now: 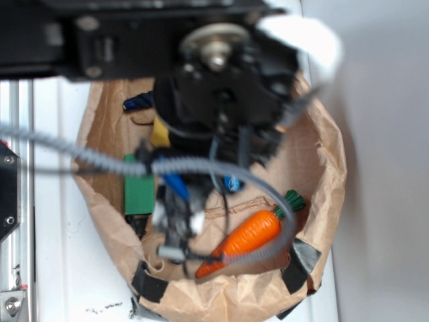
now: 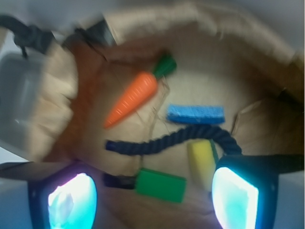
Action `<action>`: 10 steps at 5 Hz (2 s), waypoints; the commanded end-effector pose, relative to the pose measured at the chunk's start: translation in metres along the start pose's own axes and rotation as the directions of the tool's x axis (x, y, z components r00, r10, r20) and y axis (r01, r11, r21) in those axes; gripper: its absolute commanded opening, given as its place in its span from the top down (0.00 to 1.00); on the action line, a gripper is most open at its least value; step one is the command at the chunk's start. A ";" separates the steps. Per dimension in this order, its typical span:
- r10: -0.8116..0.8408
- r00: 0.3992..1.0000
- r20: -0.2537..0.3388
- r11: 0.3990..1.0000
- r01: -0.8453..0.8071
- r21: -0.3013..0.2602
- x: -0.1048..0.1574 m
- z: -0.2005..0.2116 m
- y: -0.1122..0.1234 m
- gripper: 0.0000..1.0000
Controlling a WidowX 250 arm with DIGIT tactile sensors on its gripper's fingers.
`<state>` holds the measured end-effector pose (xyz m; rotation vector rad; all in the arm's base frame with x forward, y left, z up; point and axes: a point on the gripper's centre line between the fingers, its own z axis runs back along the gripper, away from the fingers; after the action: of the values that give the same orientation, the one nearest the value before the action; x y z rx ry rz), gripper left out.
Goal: Grab the green sponge.
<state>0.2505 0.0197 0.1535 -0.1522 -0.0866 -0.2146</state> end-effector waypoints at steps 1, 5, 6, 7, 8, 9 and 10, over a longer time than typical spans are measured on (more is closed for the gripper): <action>-0.019 0.998 0.067 0.998 0.015 0.063 -0.010 -0.028 0.031 0.00; -0.025 0.998 0.049 0.983 0.016 0.182 -0.023 -0.094 0.038 0.00; -0.011 0.999 0.032 0.983 0.005 0.186 -0.014 -0.098 0.038 0.00; 0.001 0.999 0.041 0.981 -0.009 0.193 -0.004 -0.109 0.034 0.00; 0.030 0.998 0.059 0.976 -0.042 0.215 0.000 -0.118 0.032 1.00; 0.021 0.998 0.065 0.976 -0.035 0.215 0.001 -0.119 0.030 1.00; 0.019 0.993 0.116 0.982 -0.041 0.186 0.003 -0.104 0.028 1.00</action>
<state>0.2588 0.0310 0.0341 0.0065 -0.1560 -0.1472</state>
